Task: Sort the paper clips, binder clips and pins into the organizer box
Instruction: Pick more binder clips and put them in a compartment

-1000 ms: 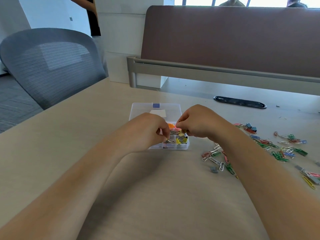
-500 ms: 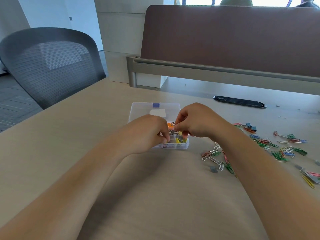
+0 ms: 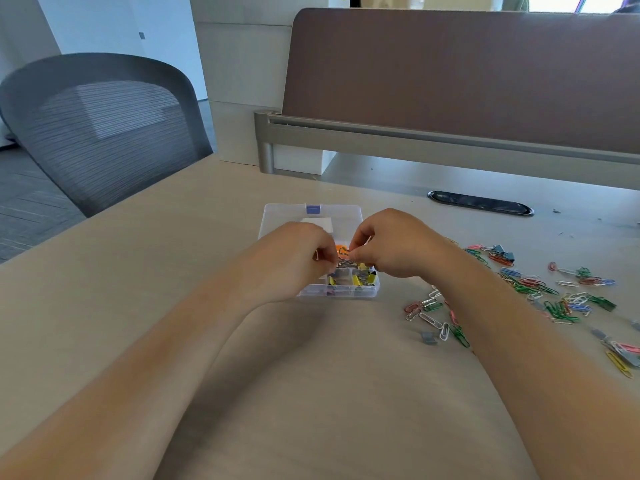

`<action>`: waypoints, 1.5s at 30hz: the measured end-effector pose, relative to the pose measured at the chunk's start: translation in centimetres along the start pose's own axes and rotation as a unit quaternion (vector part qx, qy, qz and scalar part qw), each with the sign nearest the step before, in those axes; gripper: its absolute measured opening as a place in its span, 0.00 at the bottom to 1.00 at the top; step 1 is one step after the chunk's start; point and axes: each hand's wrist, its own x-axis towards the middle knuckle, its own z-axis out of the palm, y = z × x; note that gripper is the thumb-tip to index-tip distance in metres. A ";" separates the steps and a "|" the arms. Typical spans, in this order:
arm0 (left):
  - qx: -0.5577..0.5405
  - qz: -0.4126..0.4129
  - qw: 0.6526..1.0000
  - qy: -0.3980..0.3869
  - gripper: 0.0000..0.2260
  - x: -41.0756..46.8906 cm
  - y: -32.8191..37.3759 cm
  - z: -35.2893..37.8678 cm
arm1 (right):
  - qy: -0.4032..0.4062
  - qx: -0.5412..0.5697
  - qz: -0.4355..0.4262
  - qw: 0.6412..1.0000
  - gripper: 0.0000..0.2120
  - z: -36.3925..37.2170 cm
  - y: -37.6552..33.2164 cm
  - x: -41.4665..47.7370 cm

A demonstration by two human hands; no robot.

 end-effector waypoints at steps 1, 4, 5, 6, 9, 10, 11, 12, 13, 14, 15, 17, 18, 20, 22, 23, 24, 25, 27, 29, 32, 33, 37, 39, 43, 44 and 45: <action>-0.009 -0.011 1.000 0.017 0.03 0.0 -0.1 0.0 | -0.007 0.003 -0.003 1.000 0.04 0.0 -0.1 -0.1; -0.047 -0.034 0.997 0.049 0.02 0.2 -0.3 0.2 | -0.021 0.010 -0.013 1.000 0.04 0.1 -0.3 -0.1; -0.049 -0.037 0.997 0.049 0.03 0.2 -0.3 0.2 | -0.024 0.012 -0.017 1.000 0.04 0.2 -0.4 -0.1; -0.043 -0.038 0.997 0.049 0.03 0.3 -0.2 0.3 | -0.028 0.011 -0.020 0.999 0.03 0.3 -0.4 -0.1; -0.042 -0.037 0.998 0.042 0.05 0.3 -0.2 0.7 | -0.040 -0.006 -0.026 0.999 0.02 0.5 -0.4 -0.1; -0.045 -0.037 0.997 0.040 0.05 0.3 -0.1 0.7 | -0.042 -0.011 -0.026 0.999 0.01 0.6 -0.3 -0.1; -0.048 -0.038 0.997 0.039 0.06 0.3 -0.1 0.7 | -0.041 -0.014 -0.026 0.999 0.01 0.6 -0.3 -0.1; -0.048 -0.037 0.997 0.039 0.06 0.3 -0.2 0.7 | -0.038 -0.014 -0.026 0.999 0.02 0.6 -0.3 -0.1; -0.046 -0.037 0.998 0.037 0.06 0.3 -0.2 0.7 | -0.035 -0.014 -0.025 0.999 0.03 0.6 -0.3 -0.1; -0.042 -0.038 0.998 0.033 0.06 0.3 -0.2 0.6 | -0.032 -0.018 -0.025 0.999 0.04 0.6 -0.4 -0.1; -0.038 -0.040 0.998 0.029 0.06 0.3 -0.2 0.6 | -0.031 -0.022 -0.025 0.999 0.04 0.6 -0.4 -0.2; -0.029 -0.046 0.998 0.020 0.06 0.3 -0.3 0.6 | -0.033 -0.030 -0.024 0.999 0.01 0.6 -0.4 -0.2; -0.026 -0.049 0.998 0.017 0.05 0.3 -0.3 0.6 | -0.034 -0.032 -0.024 0.999 0.02 0.5 -0.4 -0.3; -0.028 -0.052 0.998 0.014 0.04 0.3 -0.3 0.7 | -0.036 -0.034 -0.019 0.999 0.05 0.5 -0.4 -0.3; -0.041 -0.059 0.997 0.023 0.03 0.2 -0.3 0.8 | -0.031 -0.037 -0.016 0.999 0.06 0.4 -0.5 -0.3; -0.047 -0.062 0.997 0.029 0.02 0.2 -0.3 0.8 | -0.026 -0.038 -0.014 0.999 0.06 0.5 -0.5 -0.3; -0.050 -0.064 0.996 0.032 0.02 0.2 -0.3 0.8 | -0.022 -0.037 -0.013 0.999 0.07 0.5 -0.5 -0.3; -0.050 -0.064 0.996 0.031 0.03 0.2 -0.3 0.8 | -0.020 -0.036 -0.011 0.999 0.07 0.5 -0.4 -0.2; -0.047 -0.064 0.997 0.023 0.05 0.2 -0.3 0.7 | -0.020 -0.042 -0.010 0.999 0.06 0.7 -0.4 -0.2; -0.039 -0.064 0.997 0.012 0.05 0.2 -0.2 0.7 | -0.021 -0.055 -0.011 0.998 0.07 0.9 -0.5 -0.2; -0.038 -0.065 0.997 0.008 0.06 0.1 -0.2 0.7 | -0.020 -0.063 -0.008 0.998 0.07 1.1 -0.5 0.0; -0.040 -0.063 0.997 0.011 0.06 0.1 -0.2 0.7 | -0.021 -0.065 -0.008 0.998 0.08 1.2 -0.4 0.0; -0.034 -0.064 0.997 0.019 0.07 0.1 -0.1 0.6 | -0.018 -0.080 -0.008 0.997 0.09 1.4 -0.3 0.2; -0.027 -0.068 0.997 0.008 0.07 0.1 0.0 0.7 | -0.012 -0.091 -0.009 0.996 0.10 1.5 -0.2 0.4; -0.018 -0.073 0.997 0.006 0.07 0.1 0.1 0.7 | -0.001 -0.103 -0.004 0.995 0.08 1.8 -0.2 0.6; -0.018 -0.073 0.997 0.006 0.07 0.1 0.1 0.7 | 0.000 -0.106 -0.002 0.994 0.08 1.8 -0.2 0.6; -0.017 -0.071 0.997 0.007 0.07 0.0 0.2 0.6 | 0.001 -0.108 0.001 0.994 0.08 1.8 -0.3 0.6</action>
